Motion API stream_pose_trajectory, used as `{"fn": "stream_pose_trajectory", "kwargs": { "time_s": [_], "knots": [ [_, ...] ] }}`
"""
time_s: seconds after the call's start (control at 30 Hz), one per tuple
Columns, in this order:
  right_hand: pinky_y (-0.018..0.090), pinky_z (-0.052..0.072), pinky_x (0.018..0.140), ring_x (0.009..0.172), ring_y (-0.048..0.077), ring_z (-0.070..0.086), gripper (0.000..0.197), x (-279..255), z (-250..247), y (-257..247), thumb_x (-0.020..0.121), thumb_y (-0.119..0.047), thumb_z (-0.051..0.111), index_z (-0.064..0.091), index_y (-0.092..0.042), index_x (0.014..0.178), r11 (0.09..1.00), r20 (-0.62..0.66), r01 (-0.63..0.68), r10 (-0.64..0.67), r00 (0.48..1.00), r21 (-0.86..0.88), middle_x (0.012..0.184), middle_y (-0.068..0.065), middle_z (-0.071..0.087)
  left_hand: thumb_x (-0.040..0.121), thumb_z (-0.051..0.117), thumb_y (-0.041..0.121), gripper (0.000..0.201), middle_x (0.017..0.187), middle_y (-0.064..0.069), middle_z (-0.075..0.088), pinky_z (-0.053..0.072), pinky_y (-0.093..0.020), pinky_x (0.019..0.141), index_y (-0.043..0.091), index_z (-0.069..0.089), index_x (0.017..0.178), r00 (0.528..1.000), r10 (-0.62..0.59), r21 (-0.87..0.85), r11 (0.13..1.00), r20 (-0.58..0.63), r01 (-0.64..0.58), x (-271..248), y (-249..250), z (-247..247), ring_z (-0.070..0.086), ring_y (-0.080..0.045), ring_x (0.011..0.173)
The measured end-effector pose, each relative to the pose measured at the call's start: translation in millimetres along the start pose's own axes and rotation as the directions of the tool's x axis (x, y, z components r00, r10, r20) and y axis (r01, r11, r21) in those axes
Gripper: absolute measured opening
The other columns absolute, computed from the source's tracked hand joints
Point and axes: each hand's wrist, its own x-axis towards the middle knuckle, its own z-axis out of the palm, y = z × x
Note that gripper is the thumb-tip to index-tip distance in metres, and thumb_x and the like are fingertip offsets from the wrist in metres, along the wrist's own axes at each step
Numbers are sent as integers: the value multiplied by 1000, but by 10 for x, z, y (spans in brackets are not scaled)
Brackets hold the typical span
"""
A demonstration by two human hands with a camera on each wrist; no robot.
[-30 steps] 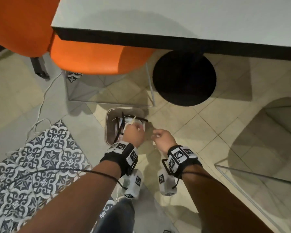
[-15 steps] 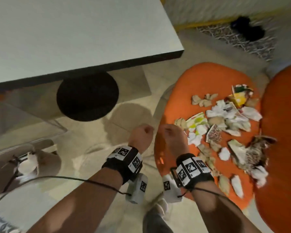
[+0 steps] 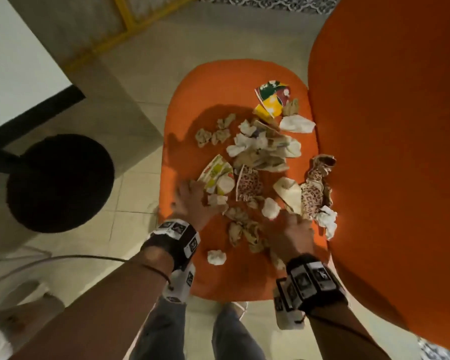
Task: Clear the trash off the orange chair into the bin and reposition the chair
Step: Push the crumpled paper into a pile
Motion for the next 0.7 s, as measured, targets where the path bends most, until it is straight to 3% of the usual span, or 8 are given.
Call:
{"fn": "stream_pose_trajectory", "kwargs": {
  "time_s": [0.07,0.17,0.3,0.37,0.43,0.53,0.63,0.7],
  "knots": [
    [48,34,104,129,34,35,72,-78,63,149,79,-66,54,32,-31,138,997,53,-82,83,995,-11,138,10,35,64,64,70,84,147,-10,23,31,-52,108,30,42,134,996,46,19,999,-71,-44,-27,-35,68,25,-33,136],
    [49,25,110,141,33,18,74,-131,144,245,79,-70,50,23,-38,140,994,90,-105,105,990,-1,153,1,19,67,66,65,71,133,-12,37,42,-45,97,27,51,125,978,136,93,988,-157,-123,-92,-36,103,39,-35,122],
    [54,31,106,138,37,21,88,-131,305,249,71,-72,57,18,-37,142,1000,6,-25,25,1000,-18,150,7,22,61,56,79,89,146,-10,23,38,-51,104,31,39,134,976,204,123,973,-76,-193,-168,-31,199,23,-35,135],
    [54,37,101,133,39,27,103,-131,414,283,63,-79,58,16,-32,144,984,-5,13,-14,1000,-175,147,13,26,58,59,80,100,151,-11,16,32,-52,108,31,30,141,973,230,221,950,-22,-220,-185,14,243,15,-36,140],
    [52,42,96,130,40,33,106,-156,489,309,62,-78,59,18,-27,146,949,-8,45,-50,999,-313,145,17,30,55,58,83,107,152,-14,15,29,-50,108,34,23,144,964,267,337,907,6,-254,-195,90,258,17,-36,139],
    [50,52,81,115,44,50,69,-183,563,346,81,-44,67,39,-21,140,940,-82,106,-140,987,-325,132,27,45,57,55,83,104,154,-15,11,26,-48,106,40,19,145,956,288,423,862,48,-281,-195,172,342,20,-36,137],
    [45,58,62,87,47,64,46,-174,592,365,80,-1,70,57,-10,123,945,-140,168,-213,967,-281,109,34,56,66,60,73,85,153,-16,16,26,-50,106,35,37,138,956,293,439,855,29,-276,-234,219,464,20,-39,137],
    [44,58,71,91,43,65,43,-170,498,346,89,2,58,51,-12,129,948,-140,198,-237,961,-249,117,31,51,77,61,59,66,152,-16,20,27,-49,106,31,44,134,952,305,432,857,16,-281,-260,247,504,20,-39,137]
  ]
}}
